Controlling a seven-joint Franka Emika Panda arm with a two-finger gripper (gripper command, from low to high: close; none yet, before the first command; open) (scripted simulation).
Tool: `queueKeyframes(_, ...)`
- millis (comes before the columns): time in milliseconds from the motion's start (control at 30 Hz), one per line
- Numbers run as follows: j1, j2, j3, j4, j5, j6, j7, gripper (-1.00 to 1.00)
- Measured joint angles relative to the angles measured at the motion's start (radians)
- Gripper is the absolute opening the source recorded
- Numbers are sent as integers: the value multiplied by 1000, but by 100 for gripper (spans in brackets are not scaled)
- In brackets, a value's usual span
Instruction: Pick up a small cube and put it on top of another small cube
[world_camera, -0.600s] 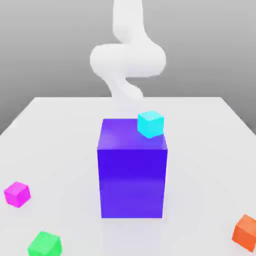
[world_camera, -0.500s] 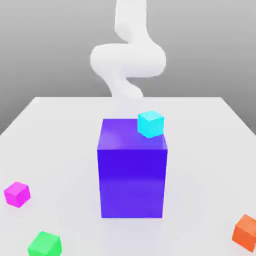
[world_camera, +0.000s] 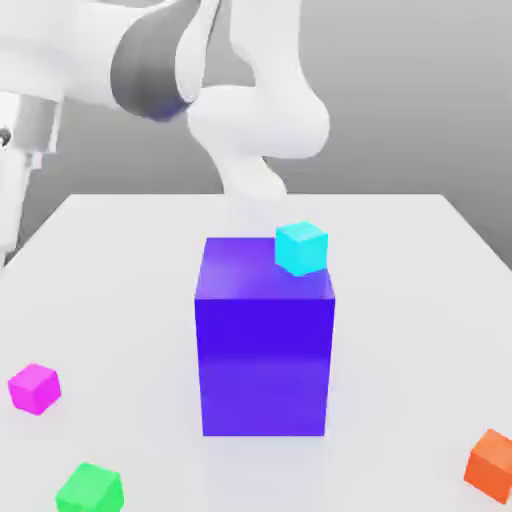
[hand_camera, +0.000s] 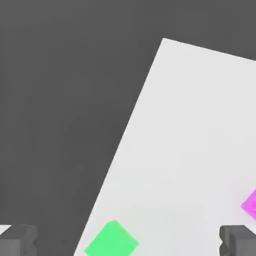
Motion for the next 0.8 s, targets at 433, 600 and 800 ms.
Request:
queueKeyframes(433,-175,447,-20,-50,223,268,182,0)
queueKeyframes(600,-180,476,-14,-44,226,293,180,-100)
queueKeyframes(800,-169,393,-29,-61,212,228,192,-100)
